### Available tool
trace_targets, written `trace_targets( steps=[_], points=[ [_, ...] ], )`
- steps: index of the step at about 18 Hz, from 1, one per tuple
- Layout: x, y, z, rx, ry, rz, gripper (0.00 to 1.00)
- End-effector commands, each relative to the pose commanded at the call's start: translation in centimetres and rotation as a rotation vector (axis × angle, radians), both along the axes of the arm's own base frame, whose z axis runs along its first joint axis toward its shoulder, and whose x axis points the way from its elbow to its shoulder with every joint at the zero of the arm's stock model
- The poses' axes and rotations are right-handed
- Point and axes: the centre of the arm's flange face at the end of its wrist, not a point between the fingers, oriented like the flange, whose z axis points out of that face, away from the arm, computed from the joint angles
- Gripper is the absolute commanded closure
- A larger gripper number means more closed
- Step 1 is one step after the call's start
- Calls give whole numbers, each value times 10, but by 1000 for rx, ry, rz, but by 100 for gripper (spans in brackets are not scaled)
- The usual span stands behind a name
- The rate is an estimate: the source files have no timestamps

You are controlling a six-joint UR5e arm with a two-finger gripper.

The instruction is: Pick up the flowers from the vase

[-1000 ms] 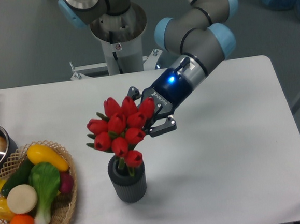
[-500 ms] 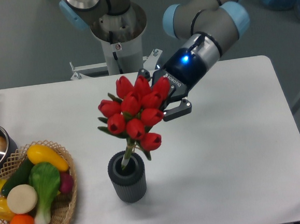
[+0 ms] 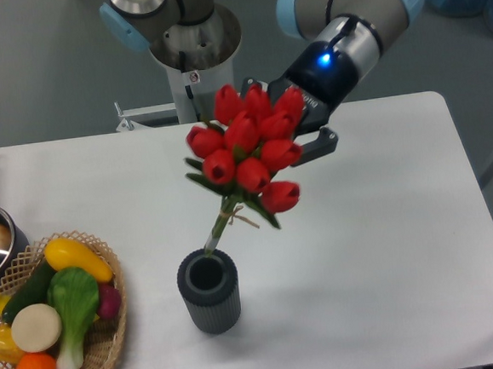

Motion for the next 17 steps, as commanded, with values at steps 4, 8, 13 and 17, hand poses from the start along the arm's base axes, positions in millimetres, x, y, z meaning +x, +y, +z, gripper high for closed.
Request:
trace_targets(
  steps=[4,8,13,17],
  points=[
    [-10,-8,5,3,12,21,66],
    [-20,-13,5,-1,13,38,66],
    [-21,-17,1,-11,5,48,66],
    [-22,-18,1,-12,5,51,66]
  ],
)
